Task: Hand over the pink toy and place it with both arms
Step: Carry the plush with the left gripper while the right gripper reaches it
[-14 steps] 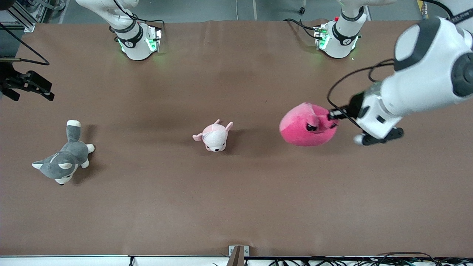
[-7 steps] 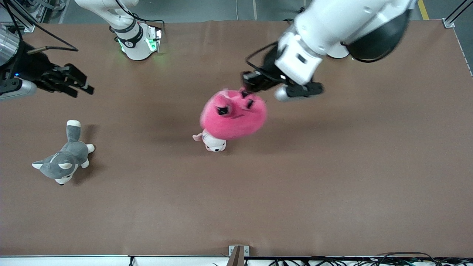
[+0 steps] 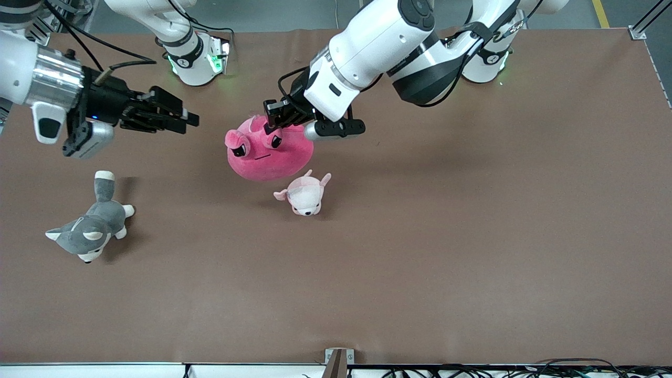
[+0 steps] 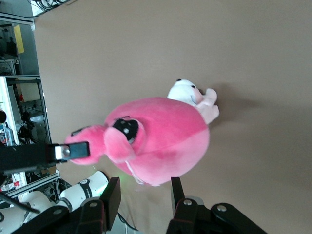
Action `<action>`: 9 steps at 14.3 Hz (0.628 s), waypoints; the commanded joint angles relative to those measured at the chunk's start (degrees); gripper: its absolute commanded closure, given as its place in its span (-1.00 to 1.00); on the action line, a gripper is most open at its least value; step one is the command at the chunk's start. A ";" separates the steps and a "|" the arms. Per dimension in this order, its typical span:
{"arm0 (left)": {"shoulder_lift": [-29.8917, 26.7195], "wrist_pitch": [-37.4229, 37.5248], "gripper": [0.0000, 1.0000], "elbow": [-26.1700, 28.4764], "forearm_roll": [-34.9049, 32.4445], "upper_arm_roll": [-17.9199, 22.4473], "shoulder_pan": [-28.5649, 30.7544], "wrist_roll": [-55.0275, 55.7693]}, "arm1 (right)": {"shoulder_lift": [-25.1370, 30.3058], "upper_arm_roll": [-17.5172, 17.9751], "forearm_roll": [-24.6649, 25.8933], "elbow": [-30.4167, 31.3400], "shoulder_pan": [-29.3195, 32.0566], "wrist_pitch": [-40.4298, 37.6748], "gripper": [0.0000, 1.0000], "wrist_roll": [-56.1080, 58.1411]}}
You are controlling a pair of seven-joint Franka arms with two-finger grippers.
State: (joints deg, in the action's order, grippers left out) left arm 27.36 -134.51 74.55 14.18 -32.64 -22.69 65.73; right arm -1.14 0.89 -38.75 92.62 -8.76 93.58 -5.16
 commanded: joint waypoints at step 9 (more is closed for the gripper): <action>0.06 0.21 1.00 -1.34 0.15 0.21 -0.33 1.16 | -3.43 -0.63 -2.72 -1.21 -6.54 4.77 0.00 -1.08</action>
State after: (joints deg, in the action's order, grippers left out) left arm 27.35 -134.46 73.96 14.18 -32.61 -22.64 65.78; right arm -4.27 0.89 -39.32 92.49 -15.43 98.36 -5.48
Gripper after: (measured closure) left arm 0.912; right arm 0.502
